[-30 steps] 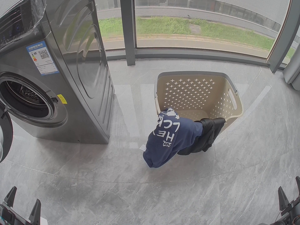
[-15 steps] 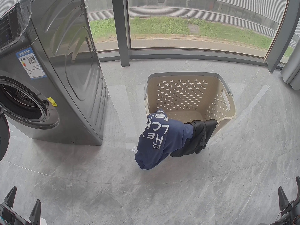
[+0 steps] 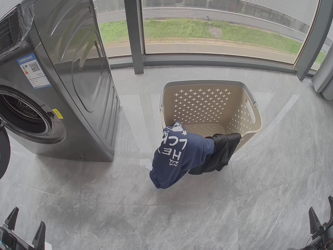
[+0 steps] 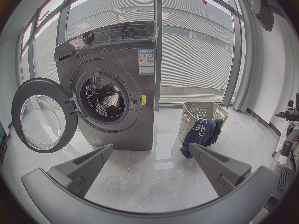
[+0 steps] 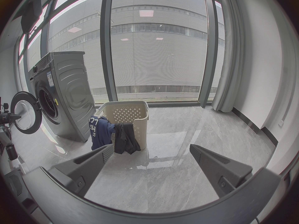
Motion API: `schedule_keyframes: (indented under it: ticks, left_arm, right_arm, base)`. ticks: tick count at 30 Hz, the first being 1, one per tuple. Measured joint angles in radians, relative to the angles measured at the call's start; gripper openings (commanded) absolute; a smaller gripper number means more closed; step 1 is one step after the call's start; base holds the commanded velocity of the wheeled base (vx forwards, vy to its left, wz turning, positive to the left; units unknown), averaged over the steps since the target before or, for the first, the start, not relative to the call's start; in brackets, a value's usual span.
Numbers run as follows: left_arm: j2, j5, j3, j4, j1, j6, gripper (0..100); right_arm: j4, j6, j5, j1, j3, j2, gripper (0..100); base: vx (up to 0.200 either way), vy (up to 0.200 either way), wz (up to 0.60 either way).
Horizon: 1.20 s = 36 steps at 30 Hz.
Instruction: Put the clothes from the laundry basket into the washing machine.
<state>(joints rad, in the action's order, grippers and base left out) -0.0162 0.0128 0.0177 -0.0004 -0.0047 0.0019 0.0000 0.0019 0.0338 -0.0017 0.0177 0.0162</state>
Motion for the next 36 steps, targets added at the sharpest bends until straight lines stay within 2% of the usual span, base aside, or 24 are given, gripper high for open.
schedule_keyframes:
  ticks: [7,22,31,36]
  left_arm:
    - [0.0,0.0,0.0,0.0,0.0,-0.001,100]
    - [0.0,0.001,0.0,0.0,0.0,0.002,100]
    - [0.0,0.001,0.0,0.0,0.0,0.001,100]
    - [0.0,0.001,0.0,0.0,0.0,0.001,100]
  right_arm:
    - [0.0,-0.001,-0.002,-0.001,0.0,0.0,100]
    - [0.0,0.0,-0.005,0.0,0.0,0.0,100]
    - [0.0,0.0,-0.005,0.0,0.0,0.0,100]
    - [0.0,0.0,-0.005,0.0,0.0,0.0,100]
  base:
    - [0.0,-0.2,0.0]
    - [0.0,0.0,0.0]
    - [0.0,-0.2,0.0]
    - [0.0,0.0,0.0]
